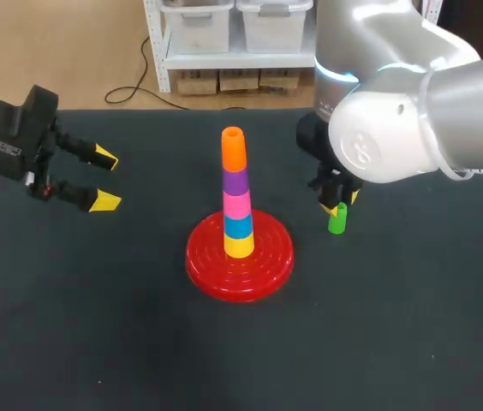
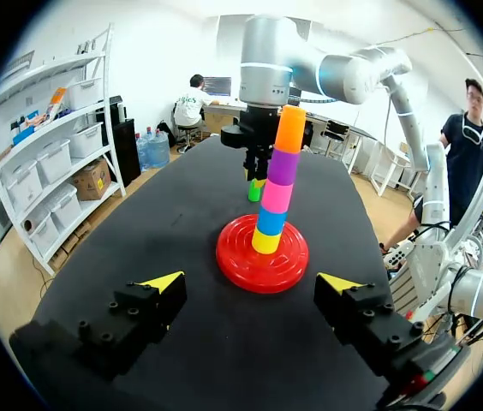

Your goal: Pick up and stack the cylinders on the red base in this order: pink,purple,orange,green

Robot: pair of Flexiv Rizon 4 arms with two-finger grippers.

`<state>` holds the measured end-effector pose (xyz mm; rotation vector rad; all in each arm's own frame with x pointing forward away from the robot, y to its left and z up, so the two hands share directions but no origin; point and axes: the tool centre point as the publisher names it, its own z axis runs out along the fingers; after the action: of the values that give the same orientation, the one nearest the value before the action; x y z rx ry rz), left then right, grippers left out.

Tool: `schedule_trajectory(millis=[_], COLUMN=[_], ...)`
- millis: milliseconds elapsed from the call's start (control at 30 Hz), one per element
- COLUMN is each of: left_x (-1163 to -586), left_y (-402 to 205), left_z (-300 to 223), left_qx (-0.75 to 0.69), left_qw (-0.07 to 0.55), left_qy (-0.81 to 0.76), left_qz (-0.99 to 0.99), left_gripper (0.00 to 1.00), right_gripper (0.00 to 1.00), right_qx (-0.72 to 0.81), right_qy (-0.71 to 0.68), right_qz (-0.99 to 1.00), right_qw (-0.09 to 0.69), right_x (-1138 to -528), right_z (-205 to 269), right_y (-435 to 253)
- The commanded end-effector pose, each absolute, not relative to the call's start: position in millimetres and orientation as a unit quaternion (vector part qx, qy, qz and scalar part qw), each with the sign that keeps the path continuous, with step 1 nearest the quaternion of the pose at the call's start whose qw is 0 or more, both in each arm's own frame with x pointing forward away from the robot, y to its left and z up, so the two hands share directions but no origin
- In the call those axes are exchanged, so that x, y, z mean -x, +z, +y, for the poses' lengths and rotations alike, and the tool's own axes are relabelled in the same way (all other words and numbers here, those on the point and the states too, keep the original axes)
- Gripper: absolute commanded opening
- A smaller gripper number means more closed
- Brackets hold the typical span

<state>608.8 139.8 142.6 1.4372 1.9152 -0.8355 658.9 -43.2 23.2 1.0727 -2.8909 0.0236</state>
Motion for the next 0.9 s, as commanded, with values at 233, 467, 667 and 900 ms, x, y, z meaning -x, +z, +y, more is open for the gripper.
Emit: schedule_trajectory(millis=[233,467,667,900], left_x=[-608,-608,-608,-608], left_y=[142,142,142,142], left_z=[140,140,140,140], left_qx=[-0.541,-0.541,-0.541,-0.541], left_qw=[0.3,0.3,0.3,0.3], left_qy=[-0.314,-0.314,-0.314,-0.314], left_qz=[0.72,0.72,0.72,0.72], left_gripper=[1.0,1.0,1.0,1.0], right_gripper=[0.0,0.0,0.0,0.0], right_qx=[-0.36,-0.376,-0.382,-0.418], right_qy=[0.017,0.041,0.047,0.041], right_qz=[-0.932,-0.924,-0.92,-0.907], right_qw=[0.036,0.055,0.075,0.02], right_x=[-654,-651,-654,-645], right_z=[-36,-27,-15,11], right_y=[49,111,172,251])
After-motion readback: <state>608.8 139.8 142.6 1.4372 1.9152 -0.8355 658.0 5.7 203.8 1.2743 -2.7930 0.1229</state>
